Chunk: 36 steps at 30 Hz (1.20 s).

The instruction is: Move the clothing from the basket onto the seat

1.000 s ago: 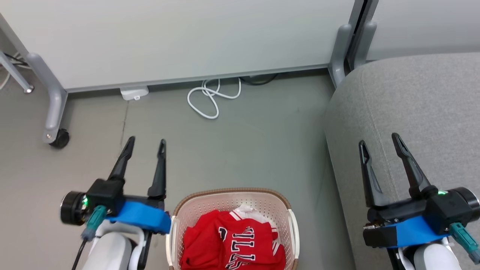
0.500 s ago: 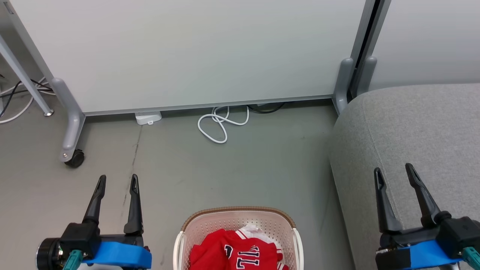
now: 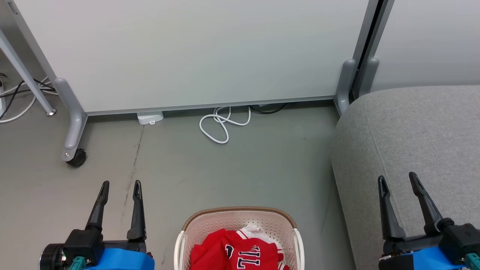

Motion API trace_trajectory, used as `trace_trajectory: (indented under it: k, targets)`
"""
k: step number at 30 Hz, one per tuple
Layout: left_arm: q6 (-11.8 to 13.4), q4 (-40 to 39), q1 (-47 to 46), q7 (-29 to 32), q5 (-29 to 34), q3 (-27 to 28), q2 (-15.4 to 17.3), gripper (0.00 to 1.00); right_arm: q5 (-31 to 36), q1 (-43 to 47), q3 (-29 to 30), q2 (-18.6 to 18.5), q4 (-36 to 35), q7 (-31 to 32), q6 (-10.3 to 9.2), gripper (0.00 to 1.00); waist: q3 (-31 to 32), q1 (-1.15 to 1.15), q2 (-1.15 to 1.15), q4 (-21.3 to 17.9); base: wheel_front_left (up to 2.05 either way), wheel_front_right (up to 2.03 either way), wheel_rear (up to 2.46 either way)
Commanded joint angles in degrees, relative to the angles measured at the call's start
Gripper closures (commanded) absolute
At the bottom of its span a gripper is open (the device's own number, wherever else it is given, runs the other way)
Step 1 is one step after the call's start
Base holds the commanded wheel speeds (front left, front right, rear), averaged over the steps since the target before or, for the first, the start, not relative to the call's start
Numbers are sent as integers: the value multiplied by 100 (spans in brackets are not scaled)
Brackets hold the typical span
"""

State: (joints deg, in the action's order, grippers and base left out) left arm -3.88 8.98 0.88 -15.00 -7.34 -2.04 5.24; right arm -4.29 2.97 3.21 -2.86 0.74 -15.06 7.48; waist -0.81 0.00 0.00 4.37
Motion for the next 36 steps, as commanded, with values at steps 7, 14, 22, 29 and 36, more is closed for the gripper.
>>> trace_trajectory:
  k: [7,14,22,29,36]
  targets:
    - [-61,21,2,-27,98,108,-61,0,-25,-9,-7,-5,33,-18,3,0,-15,0,0,-18,0,0,0]
    - [-148,132,-99,-27,182,108,-31,0,-44,-53,-37,-5,43,-18,3,0,-33,0,0,-35,0,0,0]
    - [-324,577,-625,-27,298,-321,160,0,-24,-255,-190,-5,23,-18,2,0,-212,0,0,-191,0,0,0]
    - [-368,1385,-1431,-27,300,-1230,387,0,45,-565,-350,-6,-75,-18,3,0,-650,0,0,-401,0,0,0]
    - [-358,2298,-2298,-25,4,-2399,640,0,106,-989,-575,-7,-172,-18,2,0,-1300,0,0,-610,0,0,0]
